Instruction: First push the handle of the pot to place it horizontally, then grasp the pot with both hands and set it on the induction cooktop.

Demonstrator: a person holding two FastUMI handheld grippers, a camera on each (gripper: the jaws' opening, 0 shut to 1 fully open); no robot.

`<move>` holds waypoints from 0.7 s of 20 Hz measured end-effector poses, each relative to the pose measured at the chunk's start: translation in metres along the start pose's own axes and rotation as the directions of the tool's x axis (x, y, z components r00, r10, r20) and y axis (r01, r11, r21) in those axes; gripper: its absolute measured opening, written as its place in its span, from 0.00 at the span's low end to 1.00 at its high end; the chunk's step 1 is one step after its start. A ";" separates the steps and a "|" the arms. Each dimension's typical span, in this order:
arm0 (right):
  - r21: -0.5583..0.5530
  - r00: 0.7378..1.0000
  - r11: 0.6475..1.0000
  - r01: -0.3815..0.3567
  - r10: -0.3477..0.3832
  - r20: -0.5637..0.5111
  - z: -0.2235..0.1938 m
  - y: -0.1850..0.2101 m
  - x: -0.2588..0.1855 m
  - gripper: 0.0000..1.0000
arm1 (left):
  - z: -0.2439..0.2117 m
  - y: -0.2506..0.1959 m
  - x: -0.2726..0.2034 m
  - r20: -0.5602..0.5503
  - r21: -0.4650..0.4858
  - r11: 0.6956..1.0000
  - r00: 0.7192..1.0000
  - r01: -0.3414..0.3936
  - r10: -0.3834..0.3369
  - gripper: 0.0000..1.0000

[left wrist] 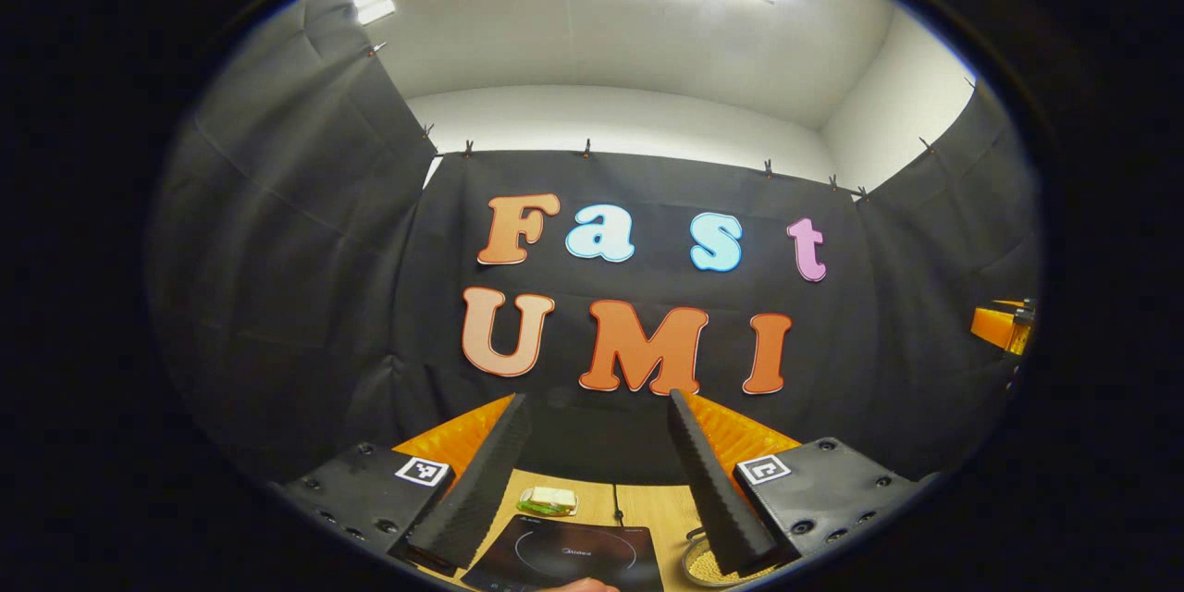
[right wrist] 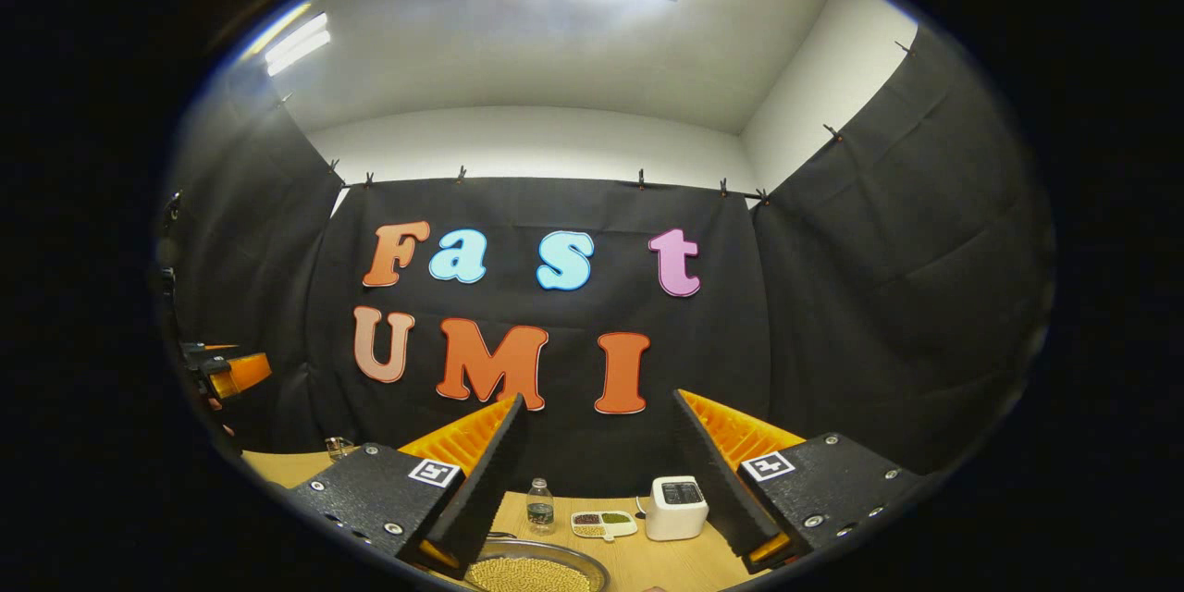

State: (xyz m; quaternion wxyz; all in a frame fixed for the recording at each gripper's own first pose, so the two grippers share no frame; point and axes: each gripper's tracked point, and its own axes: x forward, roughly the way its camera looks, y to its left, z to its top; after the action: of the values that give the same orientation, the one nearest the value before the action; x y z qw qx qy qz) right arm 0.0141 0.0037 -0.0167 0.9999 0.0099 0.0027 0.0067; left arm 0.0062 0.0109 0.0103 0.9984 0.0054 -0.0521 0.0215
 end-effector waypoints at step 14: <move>0.006 0.996 1.000 -0.025 0.025 -0.086 -0.040 0.006 -0.014 0.95 | -0.026 0.005 0.009 -0.030 -0.004 1.000 1.000 -0.001 0.001 0.98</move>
State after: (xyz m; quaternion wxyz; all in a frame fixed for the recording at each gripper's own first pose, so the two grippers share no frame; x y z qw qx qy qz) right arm -0.0002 0.0100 -0.0568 0.9987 0.0121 0.0456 0.0195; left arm 0.0175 0.0166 -0.0146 0.9991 0.0029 -0.0374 0.0221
